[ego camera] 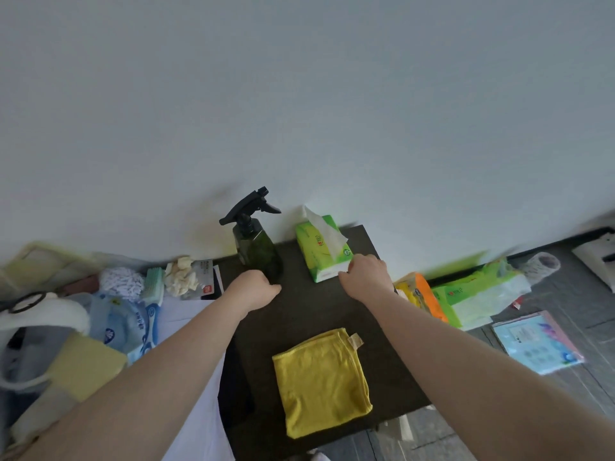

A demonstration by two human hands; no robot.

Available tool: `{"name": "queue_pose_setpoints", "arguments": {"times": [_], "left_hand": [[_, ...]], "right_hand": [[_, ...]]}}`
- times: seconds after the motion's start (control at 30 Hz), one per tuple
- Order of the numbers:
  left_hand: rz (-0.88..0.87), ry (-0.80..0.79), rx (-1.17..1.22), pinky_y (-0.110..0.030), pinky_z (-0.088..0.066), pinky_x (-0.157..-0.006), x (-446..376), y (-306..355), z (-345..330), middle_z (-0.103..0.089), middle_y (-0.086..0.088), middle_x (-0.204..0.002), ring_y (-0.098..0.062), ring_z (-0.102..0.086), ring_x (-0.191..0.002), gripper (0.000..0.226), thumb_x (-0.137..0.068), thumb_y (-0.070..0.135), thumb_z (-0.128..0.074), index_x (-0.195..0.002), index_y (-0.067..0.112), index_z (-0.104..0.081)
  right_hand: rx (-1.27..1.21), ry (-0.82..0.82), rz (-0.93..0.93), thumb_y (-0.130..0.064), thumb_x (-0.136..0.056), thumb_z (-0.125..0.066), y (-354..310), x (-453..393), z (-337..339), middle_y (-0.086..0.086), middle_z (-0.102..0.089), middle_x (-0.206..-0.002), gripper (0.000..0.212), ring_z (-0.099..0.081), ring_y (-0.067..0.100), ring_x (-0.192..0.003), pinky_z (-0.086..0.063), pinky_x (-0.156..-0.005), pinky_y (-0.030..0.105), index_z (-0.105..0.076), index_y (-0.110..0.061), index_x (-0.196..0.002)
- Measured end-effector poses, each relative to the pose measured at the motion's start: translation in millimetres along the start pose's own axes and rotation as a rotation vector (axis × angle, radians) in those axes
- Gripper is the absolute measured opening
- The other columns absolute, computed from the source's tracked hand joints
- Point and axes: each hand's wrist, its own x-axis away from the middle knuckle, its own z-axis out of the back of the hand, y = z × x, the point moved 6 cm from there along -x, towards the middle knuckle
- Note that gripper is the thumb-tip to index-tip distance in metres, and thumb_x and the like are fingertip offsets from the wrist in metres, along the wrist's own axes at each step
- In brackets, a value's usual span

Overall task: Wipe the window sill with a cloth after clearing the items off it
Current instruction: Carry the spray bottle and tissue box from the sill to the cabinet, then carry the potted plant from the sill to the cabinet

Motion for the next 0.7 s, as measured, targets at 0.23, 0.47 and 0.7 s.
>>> {"name": "queue_pose_setpoints", "arguments": {"times": [0.23, 0.47, 0.7], "left_hand": [[-0.079, -0.037, -0.146, -0.034, -0.047, -0.094, 62.1, 89.3, -45.3, -0.061, -0.008, -0.121, -0.024, -0.057, -0.111, 0.034, -0.093, 0.036, -0.056, -0.116, 0.012, -0.061], [-0.321, -0.063, -0.360, -0.029, -0.044, -0.088, 153.3, 243.3, -140.5, -0.063, -0.009, -0.110, -0.026, -0.058, -0.112, 0.031, -0.092, 0.035, -0.053, -0.107, 0.010, -0.065], [-0.608, -0.150, -0.499, -0.029, -0.038, -0.073, 255.6, 412.0, -288.6, -0.050, -0.003, -0.091, -0.021, -0.047, -0.080, 0.016, -0.089, 0.034, -0.055, -0.087, 0.018, -0.056]], "right_hand": [[-0.071, -0.059, -0.019, -0.027, -0.090, -0.050, 92.7, 40.2, 65.6, 0.005, -0.061, -0.116, 0.029, -0.056, 0.025, -0.108, -0.041, -0.075, 0.029, -0.056, -0.014, -0.116], [-0.097, -0.073, -0.145, -0.020, -0.088, -0.047, 271.5, 113.7, 142.8, 0.006, -0.049, -0.076, 0.019, -0.047, 0.020, -0.062, -0.031, -0.047, 0.023, -0.044, -0.012, -0.070], [-0.135, 0.034, -0.353, -0.024, -0.090, -0.051, 500.1, 233.0, 222.7, 0.006, -0.059, -0.091, 0.024, -0.053, 0.022, -0.080, -0.043, -0.069, 0.031, -0.063, -0.004, -0.097]]}}
